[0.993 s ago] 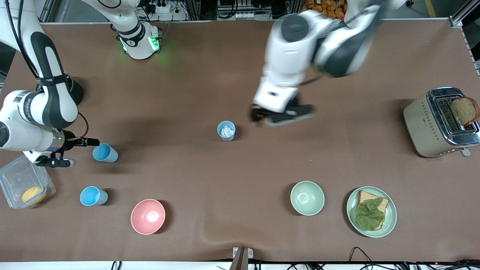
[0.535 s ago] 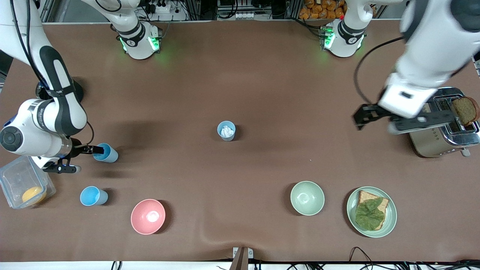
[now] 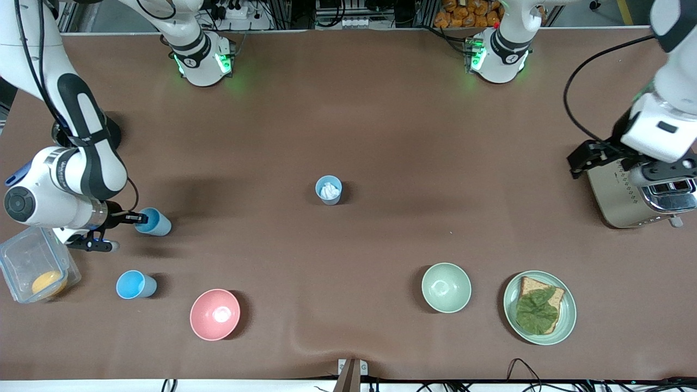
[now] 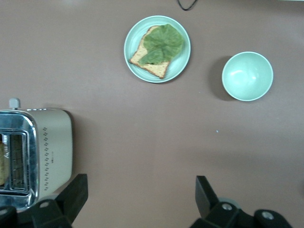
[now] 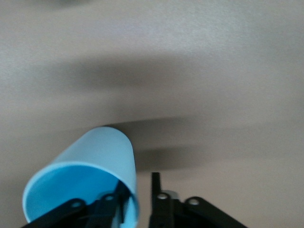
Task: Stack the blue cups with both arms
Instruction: 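Grasp the blue cup with the right gripper while the left gripper rests, then lift and carry the held cup over the mid-table cup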
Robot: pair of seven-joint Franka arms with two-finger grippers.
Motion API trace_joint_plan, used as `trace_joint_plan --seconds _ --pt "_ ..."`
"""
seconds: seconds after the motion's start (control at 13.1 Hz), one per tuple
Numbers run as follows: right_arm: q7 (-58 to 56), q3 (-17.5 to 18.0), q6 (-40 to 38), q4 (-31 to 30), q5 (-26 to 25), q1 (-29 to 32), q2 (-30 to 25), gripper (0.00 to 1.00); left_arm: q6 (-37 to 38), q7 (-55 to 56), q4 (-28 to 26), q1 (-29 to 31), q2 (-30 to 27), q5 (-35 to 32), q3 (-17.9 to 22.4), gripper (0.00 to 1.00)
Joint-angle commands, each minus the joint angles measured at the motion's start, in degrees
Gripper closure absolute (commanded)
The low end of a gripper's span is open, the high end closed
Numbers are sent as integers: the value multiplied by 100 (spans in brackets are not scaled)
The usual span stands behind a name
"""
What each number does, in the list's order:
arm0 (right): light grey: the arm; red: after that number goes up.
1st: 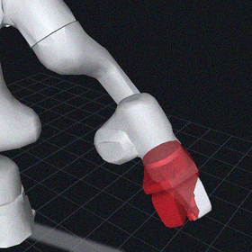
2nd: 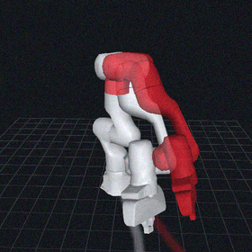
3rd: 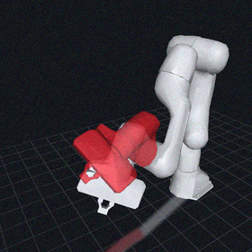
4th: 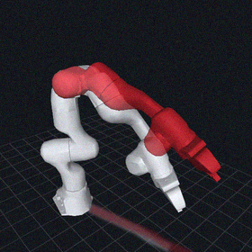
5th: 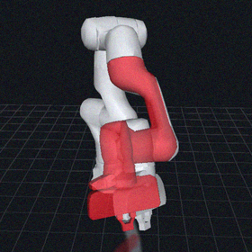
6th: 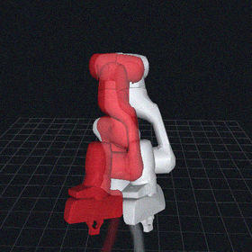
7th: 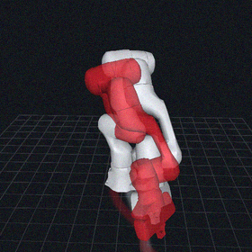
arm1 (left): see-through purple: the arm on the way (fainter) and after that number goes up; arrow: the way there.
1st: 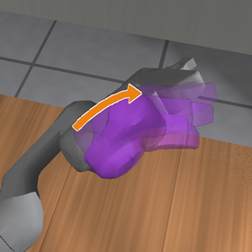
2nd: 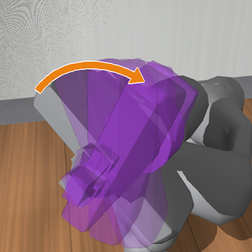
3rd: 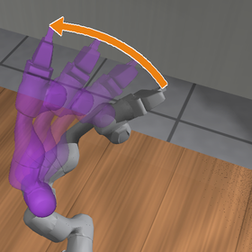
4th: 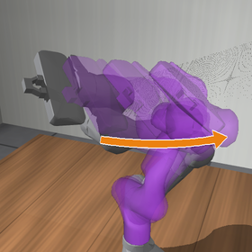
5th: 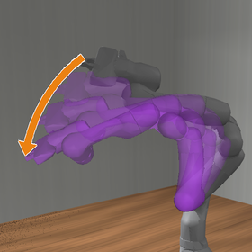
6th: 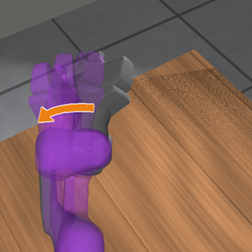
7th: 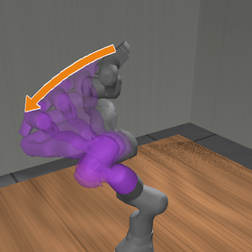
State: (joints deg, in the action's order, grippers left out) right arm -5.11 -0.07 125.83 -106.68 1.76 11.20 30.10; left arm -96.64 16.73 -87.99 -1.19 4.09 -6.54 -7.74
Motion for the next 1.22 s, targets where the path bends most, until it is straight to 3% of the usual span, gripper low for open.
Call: trace_joint_plan --seconds 0.0,0.38,0.76,0.99,1.15 --pt "28 77 -50 -98 87 128 -145 100 162 -135 -52 48 -171 82 -8 0" --pt "246 209 -1093 -28 236 -143 -732 100 233 -135 -51 154 -347 100 -43 0" --pt "2266 305 -1553 121 342 -1461 -1164 100 312 -170 -69 145 -347 135 -61 0" --pt "3268 376 -1536 323 649 -2024 -1156 100 322 -170 -69 101 -304 135 -61 0" --pt "3726 376 -1466 385 1305 -2375 -1147 100 321 -161 -69 75 -286 135 -69 0"
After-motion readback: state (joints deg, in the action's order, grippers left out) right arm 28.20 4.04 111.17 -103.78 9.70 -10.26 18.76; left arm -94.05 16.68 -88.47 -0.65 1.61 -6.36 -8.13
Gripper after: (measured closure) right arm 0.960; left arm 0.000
